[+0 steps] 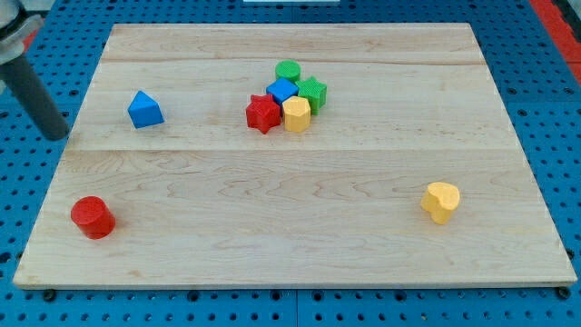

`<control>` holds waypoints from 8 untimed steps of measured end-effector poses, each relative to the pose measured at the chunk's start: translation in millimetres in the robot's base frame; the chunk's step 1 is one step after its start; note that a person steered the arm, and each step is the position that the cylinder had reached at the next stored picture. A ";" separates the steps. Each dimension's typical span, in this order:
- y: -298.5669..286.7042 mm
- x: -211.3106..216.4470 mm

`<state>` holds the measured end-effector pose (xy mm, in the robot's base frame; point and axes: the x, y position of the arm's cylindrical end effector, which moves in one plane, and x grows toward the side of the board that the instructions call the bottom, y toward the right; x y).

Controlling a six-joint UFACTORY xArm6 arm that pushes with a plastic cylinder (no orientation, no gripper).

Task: Move the blue triangle and red circle towards the center

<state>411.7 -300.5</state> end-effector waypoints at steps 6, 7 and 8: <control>212.5 -41.5; 114.0 19.5; 121.6 75.4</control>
<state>487.0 -178.9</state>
